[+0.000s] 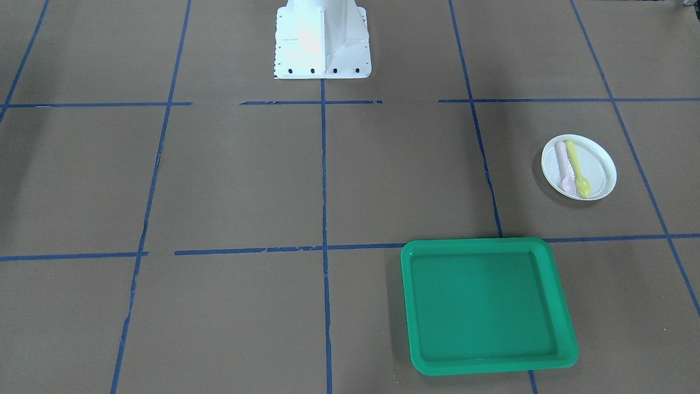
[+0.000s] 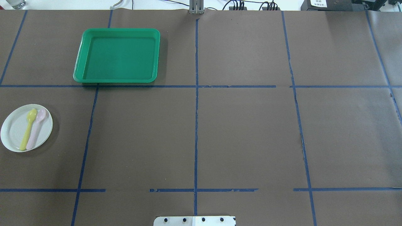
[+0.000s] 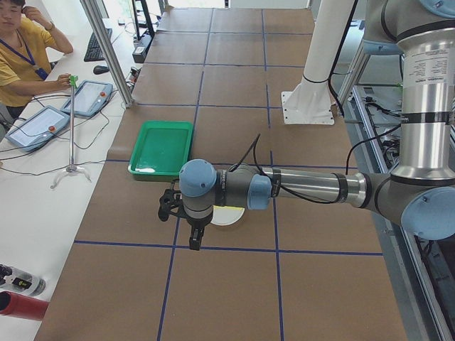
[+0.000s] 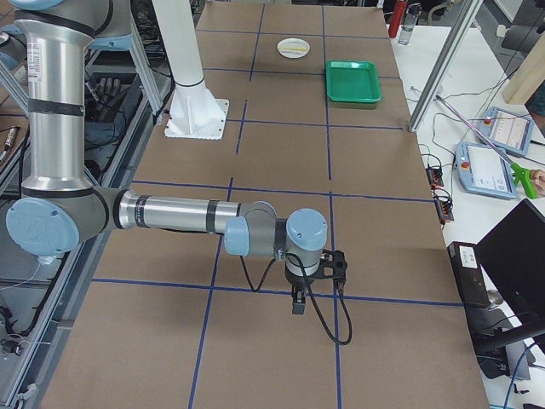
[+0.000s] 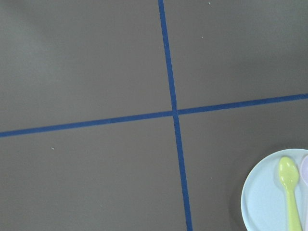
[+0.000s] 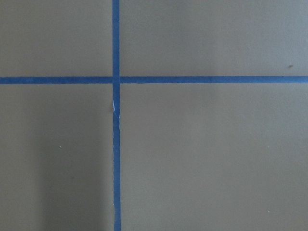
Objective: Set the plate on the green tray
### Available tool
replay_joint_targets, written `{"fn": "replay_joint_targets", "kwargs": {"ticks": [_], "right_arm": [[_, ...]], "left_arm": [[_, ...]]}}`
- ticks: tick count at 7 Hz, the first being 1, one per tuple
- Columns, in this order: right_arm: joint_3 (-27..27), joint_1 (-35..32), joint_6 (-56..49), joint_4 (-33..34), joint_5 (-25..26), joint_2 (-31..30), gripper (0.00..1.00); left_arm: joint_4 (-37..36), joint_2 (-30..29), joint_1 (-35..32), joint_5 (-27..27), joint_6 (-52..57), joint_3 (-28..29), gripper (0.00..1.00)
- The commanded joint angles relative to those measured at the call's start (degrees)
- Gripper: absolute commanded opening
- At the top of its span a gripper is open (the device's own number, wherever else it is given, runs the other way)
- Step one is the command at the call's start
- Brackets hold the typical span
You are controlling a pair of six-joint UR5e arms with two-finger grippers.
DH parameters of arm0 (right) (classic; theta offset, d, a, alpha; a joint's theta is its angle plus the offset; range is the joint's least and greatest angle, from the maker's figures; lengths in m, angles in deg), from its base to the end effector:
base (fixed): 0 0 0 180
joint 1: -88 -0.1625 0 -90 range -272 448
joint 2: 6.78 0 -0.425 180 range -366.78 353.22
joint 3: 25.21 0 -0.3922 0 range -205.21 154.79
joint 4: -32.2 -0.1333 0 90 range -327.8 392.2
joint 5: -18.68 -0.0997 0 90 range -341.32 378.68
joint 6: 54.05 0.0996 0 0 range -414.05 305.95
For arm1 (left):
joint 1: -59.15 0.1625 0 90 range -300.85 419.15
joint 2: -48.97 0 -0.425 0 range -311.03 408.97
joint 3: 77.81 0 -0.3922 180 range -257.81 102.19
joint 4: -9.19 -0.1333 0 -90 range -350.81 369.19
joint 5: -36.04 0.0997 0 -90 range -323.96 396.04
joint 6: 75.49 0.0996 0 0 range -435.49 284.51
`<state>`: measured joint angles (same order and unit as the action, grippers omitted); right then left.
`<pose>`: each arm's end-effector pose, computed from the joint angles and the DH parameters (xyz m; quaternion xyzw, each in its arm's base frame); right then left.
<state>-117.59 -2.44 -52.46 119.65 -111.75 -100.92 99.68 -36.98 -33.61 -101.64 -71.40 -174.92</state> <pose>0.0723 -0.4615 0.6729 0.0030 -0.3456 0.0142 0.9383 -0.0820 -0.4619 0.6263 0.0524 0.4016 0.0231 0.9140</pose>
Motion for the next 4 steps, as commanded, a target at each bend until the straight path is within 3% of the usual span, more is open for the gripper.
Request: {"fn": "replay_joint_targets", "kwargs": {"ticks": [1, 4], "right_arm": [[-0.1, 0.0, 0.1, 0.0, 0.0, 0.0, 1.00], [0.0, 0.0, 0.0, 0.0, 0.0, 0.0, 1.00]], "left_arm": [[0.0, -0.2, 0.1, -1.0, -0.5, 2.5, 1.00], [2.7, 2.9, 0.1, -0.7, 0.1, 1.8, 1.00]]}}
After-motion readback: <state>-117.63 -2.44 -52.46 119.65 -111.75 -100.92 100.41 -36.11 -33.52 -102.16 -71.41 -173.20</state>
